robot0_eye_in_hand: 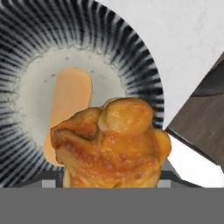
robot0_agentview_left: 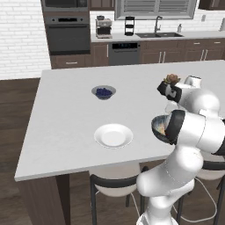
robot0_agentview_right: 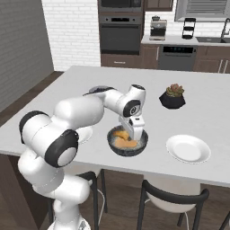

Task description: Pick the chicken drumstick and squash from their plates and place them in the bowl. Then put the bowl in the fridge.

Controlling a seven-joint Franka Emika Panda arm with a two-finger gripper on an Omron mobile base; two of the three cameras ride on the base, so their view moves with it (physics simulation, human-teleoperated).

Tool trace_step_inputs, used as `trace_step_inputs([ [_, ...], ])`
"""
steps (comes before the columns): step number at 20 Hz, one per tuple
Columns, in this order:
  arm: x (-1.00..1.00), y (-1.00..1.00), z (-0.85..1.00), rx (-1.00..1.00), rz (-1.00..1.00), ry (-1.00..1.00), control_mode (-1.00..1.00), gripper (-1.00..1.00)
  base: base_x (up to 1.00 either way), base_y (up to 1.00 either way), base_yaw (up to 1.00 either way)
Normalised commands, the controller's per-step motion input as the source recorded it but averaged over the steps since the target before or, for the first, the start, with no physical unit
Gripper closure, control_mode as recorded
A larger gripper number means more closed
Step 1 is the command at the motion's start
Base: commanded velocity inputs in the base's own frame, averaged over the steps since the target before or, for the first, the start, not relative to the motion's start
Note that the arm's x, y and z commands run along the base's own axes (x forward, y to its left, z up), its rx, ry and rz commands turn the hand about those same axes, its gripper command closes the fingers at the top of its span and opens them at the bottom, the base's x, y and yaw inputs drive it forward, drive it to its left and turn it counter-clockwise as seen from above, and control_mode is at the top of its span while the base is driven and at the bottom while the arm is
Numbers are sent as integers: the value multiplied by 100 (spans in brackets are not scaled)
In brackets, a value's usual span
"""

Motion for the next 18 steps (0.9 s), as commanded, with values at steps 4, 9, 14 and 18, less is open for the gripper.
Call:
trace_step_inputs([
  [4, 26, 6, -35, -1, -9, 0, -100, 100, 0, 0, 0],
  [9, 13, 9, -47, -2, -7, 3, -100, 100, 0, 0, 0],
  [14, 33, 9, -22, -2, -7, 3, -100, -100, 0, 0, 0],
  [18, 28, 8, -3, 0, -1, 1, -100, -100, 0, 0, 0],
])
